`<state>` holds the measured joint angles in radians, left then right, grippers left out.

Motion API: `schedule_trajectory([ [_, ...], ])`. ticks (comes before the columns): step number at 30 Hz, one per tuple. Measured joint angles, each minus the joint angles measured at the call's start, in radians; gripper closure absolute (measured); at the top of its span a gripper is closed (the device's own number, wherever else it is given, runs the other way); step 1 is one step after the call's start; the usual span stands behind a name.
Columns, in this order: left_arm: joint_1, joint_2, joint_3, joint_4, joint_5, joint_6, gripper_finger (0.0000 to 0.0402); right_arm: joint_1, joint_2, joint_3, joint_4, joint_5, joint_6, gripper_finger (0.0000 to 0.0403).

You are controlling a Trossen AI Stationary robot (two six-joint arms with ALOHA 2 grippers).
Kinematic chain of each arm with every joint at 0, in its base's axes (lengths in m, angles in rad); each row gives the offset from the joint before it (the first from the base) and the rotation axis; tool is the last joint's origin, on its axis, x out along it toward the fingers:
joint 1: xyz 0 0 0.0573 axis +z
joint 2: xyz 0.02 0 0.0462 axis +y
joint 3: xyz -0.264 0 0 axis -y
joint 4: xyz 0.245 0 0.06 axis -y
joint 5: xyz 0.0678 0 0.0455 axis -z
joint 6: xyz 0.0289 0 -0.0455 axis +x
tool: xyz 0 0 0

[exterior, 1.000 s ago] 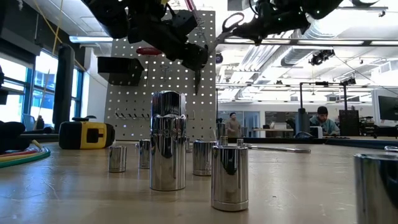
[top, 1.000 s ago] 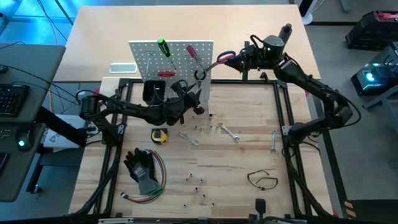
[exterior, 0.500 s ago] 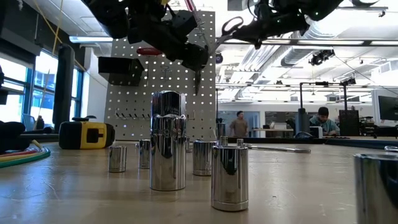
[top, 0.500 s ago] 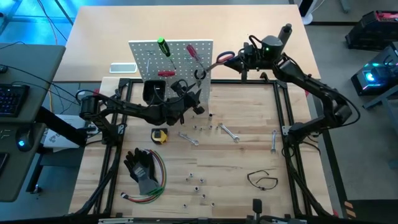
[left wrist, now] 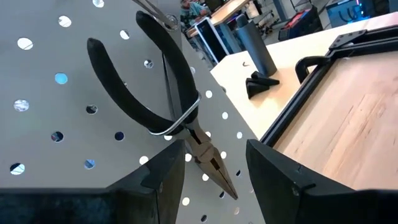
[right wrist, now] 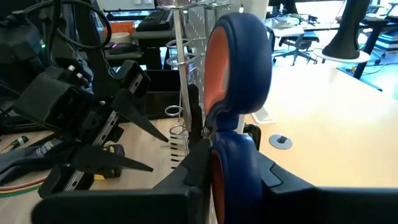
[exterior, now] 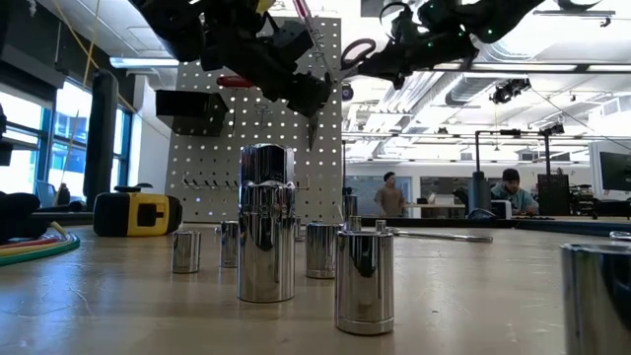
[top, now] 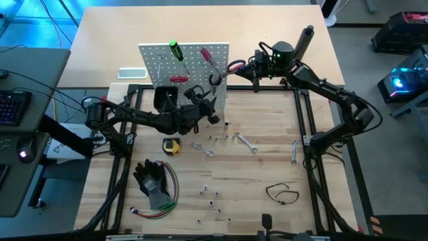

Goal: Hang tools onto peg board
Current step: Hang the blue scissors on the white peg board

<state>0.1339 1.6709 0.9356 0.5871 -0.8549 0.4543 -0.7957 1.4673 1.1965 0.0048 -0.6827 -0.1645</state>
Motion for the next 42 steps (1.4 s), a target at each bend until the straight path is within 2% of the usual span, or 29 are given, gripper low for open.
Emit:
schedule_trajectory([
  [4, 0.012, 0.0, 0.0, 0.0, 0.0, -0.006, 0.0239, 0.02, 0.0, 0.0, -0.001, 0.013, -0.029, 0.037],
  [10, 0.02, 0.0, 0.0, 0.0, 0.016, -0.017, 0.0239, 0.051, 0.0, 0.0, -0.005, 0.074, -0.063, 0.0356],
  [18, 0.02, 0.0, 0.0, 0.0, 0.016, -0.018, 0.0239, 0.086, 0.0, 0.0, 0.0, 0.11, -0.104, 0.0361],
  [23, 0.02, 0.0, 0.0, 0.0, 0.016, -0.018, 0.0239, 0.105, 0.0, 0.0, 0.002, 0.154, -0.106, 0.0351],
  [42, 0.02, 0.0, 0.0, -0.038, 0.026, -0.052, 0.0239, 0.116, 0.0, 0.0, 0.054, 0.207, -0.098, 0.0345],
])
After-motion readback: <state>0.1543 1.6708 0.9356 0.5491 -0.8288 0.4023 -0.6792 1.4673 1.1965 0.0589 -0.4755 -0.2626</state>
